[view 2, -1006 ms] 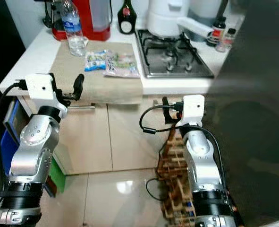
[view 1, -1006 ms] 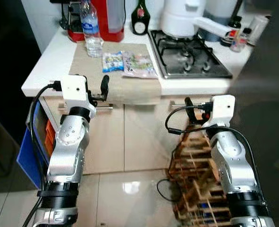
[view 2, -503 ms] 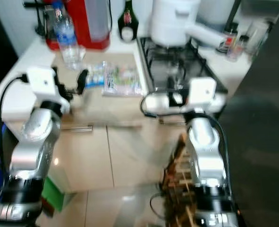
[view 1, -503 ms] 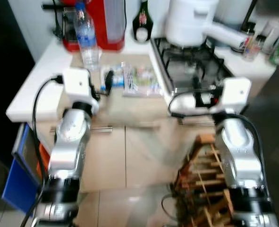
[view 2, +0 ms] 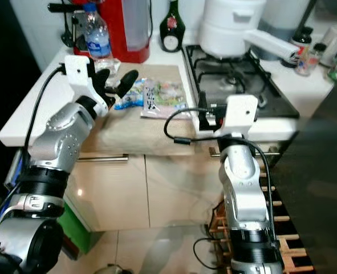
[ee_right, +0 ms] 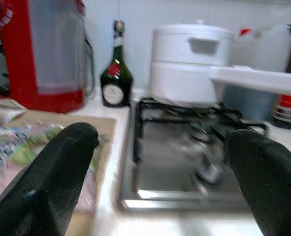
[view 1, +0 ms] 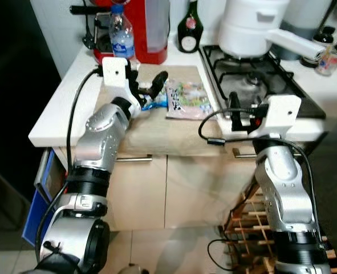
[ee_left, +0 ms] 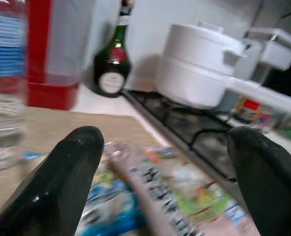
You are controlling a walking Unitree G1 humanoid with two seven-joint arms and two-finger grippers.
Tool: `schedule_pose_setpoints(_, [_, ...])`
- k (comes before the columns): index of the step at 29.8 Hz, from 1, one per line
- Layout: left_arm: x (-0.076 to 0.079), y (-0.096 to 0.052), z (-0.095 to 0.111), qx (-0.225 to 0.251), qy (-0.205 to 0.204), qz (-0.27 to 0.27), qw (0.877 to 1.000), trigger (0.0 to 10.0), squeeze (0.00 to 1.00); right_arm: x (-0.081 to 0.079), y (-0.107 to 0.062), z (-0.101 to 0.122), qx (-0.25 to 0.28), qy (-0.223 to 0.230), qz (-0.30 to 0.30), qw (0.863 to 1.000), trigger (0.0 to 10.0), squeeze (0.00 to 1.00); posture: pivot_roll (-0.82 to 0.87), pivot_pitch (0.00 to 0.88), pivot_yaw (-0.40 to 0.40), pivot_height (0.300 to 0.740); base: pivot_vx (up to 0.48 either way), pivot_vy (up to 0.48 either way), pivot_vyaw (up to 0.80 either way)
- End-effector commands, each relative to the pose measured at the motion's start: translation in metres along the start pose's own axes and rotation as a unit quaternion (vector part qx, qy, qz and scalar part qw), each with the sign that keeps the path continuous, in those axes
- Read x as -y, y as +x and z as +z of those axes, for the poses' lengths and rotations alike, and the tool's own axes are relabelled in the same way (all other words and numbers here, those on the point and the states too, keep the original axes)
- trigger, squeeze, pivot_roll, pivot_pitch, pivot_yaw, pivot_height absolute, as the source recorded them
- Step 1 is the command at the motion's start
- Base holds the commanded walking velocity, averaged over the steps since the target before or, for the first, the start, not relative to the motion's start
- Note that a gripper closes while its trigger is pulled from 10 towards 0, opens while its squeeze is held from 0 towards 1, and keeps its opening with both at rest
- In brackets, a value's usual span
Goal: Restocking fridge
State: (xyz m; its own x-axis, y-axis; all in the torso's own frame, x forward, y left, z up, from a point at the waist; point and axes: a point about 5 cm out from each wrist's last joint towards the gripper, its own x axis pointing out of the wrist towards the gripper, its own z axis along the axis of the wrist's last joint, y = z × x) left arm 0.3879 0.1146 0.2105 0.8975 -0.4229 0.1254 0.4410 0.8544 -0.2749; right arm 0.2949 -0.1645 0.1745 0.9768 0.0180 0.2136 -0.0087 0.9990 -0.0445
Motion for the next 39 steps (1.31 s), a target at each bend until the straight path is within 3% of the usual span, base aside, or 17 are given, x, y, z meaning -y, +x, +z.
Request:
schedule_pose_setpoints(1, [0.001, 0.009, 0.007, 0.004, -0.020, -0.006, 1.000, 10.0, 0.00, 0.008, -0.004, 0.007, 0.006, -0.010, -0.015, 1.000, 10.0, 0.88, -0.22, 0.059, 0.058, 0.740, 0.000, 0.000, 0.00])
schedule_pose_setpoints(8, [-0.008, 0.016, 0.006, 0.001, -0.062, 0.022, 0.998, 10.0, 0.00, 0.016, -0.017, 0.010, 0.000, -0.021, -0.030, 0.999, 10.0, 0.88, -0.27, 0.080, 0.065, 0.740, 0.000, 0.000, 0.00])
schedule_pose_setpoints(18, [-0.016, 0.017, -0.013, -0.039, -0.042, 0.075, 0.996, 10.0, 0.00, 0.016, -0.023, 0.010, -0.013, -0.025, -0.028, 0.999, 10.0, 0.88, -0.28, 0.084, 0.062, 0.740, 0.000, 0.000, 0.00])
schedule_pose_setpoints(23, [-0.012, 0.019, -0.017, -0.050, -0.045, 0.073, 0.995, 10.0, 0.00, 0.014, -0.023, 0.011, -0.016, -0.023, -0.026, 0.999, 10.0, 0.88, -0.27, 0.083, 0.063, 0.740, 0.000, 0.000, 0.00])
schedule_pose_setpoints(28, [-0.009, 0.022, -0.017, -0.043, -0.073, 0.072, 0.994, 10.0, 0.00, 0.014, -0.023, 0.011, -0.014, -0.021, -0.029, 0.999, 10.0, 0.88, -0.28, 0.086, 0.066, 0.740, 0.000, 0.000, 0.00])
schedule_pose_setpoints(34, [-0.006, 0.022, -0.029, -0.078, -0.055, 0.084, 0.992, 10.0, 0.00, 0.014, -0.024, 0.012, -0.014, -0.020, -0.031, 0.999, 10.0, 0.88, -0.28, 0.087, 0.068, 0.740, 0.000, 0.000, 0.00])
schedule_pose_setpoints(39, [0.002, 0.024, -0.035, -0.086, -0.083, 0.080, 0.990, 10.0, 0.00, 0.014, -0.024, 0.012, -0.014, -0.020, -0.032, 0.999, 10.0, 0.88, -0.28, 0.087, 0.071, 0.740, 0.000, 0.000, 0.00])
